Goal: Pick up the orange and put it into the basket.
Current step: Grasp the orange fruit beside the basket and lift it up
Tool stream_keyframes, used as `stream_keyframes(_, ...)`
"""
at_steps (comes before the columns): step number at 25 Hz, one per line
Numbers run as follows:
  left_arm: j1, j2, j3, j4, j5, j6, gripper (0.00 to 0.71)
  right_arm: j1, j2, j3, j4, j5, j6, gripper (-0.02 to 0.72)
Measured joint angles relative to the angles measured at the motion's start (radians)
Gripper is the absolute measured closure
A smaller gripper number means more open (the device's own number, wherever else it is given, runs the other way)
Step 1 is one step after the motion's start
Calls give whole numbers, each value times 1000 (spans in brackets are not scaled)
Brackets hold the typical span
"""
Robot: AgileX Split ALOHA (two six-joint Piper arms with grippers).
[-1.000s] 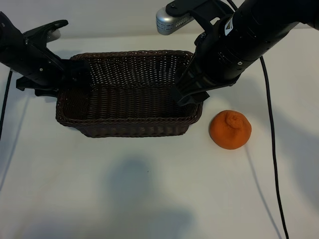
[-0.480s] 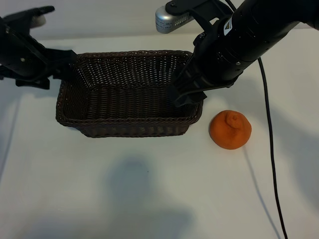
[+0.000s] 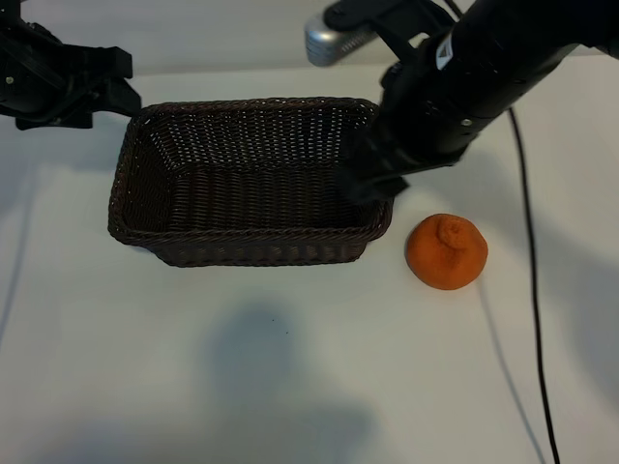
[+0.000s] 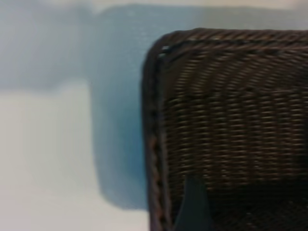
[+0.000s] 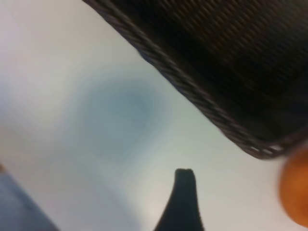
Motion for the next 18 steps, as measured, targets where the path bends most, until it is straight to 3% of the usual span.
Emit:
stream_keyframes(5, 0, -1, 0, -35, 7, 31, 117, 0, 0, 0, -251, 112, 116, 110)
stream_keyframes(8, 0, -1, 0, -36, 11, 33, 117, -1, 0, 0, -345, 121, 154, 110)
stream_keyframes(13, 0, -2, 0, -36, 13, 34, 117, -43, 0, 21, -318, 48, 155, 110)
stream_keyframes(18, 0, -2, 0, -36, 14, 34, 117, -144, 0, 118, -210, -38, 107, 110)
